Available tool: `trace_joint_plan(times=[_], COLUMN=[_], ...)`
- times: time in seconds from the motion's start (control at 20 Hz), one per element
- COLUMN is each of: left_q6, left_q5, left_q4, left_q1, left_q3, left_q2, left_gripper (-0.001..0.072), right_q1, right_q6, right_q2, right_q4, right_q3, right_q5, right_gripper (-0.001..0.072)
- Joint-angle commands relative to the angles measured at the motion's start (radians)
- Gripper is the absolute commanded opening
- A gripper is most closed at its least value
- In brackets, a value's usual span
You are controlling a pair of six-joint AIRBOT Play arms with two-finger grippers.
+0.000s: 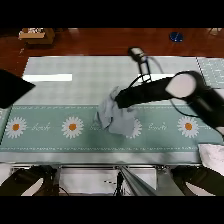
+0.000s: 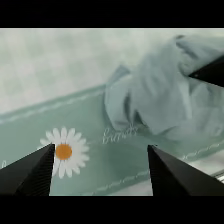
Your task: Fold the shirts.
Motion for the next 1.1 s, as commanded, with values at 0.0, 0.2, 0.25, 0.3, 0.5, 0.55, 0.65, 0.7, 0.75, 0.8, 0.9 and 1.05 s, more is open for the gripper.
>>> trace_joint_plan(times=[0.0,0.2,0.25,0.3,0.5,0.55,0.65,0.7,0.75,0.8,0.9,1.05], left_q6=[0.001,0.002,0.002,0.001,0.003,0.006,0.029,0.057,0.086,0.093,0.105,0.216], left_q5=[0.013,0.137,0.178,0.22,0.401,0.442,0.503,0.529,0.56,0.594,0.633,0.681], left_q4=[0.0,-0.003,-0.004,-0.004,-0.08,-0.109,-0.136,-0.135,-0.135,-0.136,-0.152,-0.274], left_q1=[0.0,0.0,0.0,0.0,0.0,0.0,0.0,0.0,0.0,0.0,0.0,0.0], left_q3=[-0.162,-0.356,-0.405,-0.46,-0.667,-0.711,-0.79,-0.824,-0.851,-0.876,-0.899,-0.9], left_q2=[0.001,0.001,0.001,0.0,-0.005,-0.012,-0.037,-0.055,-0.069,-0.086,-0.138,-0.235], left_gripper=[0.0711,0.0711,0.0712,0.0711,0.0712,0.0712,0.0713,0.0712,0.0711,0.0711,0.0709,0.0702], right_q1=[0.075,-0.051,-0.1,-0.159,-0.412,-0.475,-0.59,-0.64,-0.677,-0.703,-0.716,-0.679], right_q6=[0.039,-0.001,-0.015,-0.018,-0.018,-0.026,-0.05,-0.068,-0.09,-0.117,-0.178,-0.237], right_q2=[-0.135,-0.074,-0.037,0.006,0.082,0.076,0.058,0.042,0.023,0.0,-0.055,-0.128], right_q4=[-0.033,-0.079,-0.111,-0.164,-0.36,-0.358,-0.3,-0.232,-0.162,-0.091,0.034,0.157], right_q3=[-0.014,0.019,0.025,0.026,0.025,0.016,-0.021,-0.045,-0.066,-0.084,-0.109,-0.115], right_q5=[-0.115,-0.034,-0.012,0.005,0.129,0.152,0.171,0.177,0.184,0.193,0.216,0.224], right_gripper=[0.0395,0.049,0.049,0.049,0.0491,0.0492,0.05,0.0546,0.0546,0.0546,0.0546,0.0546])
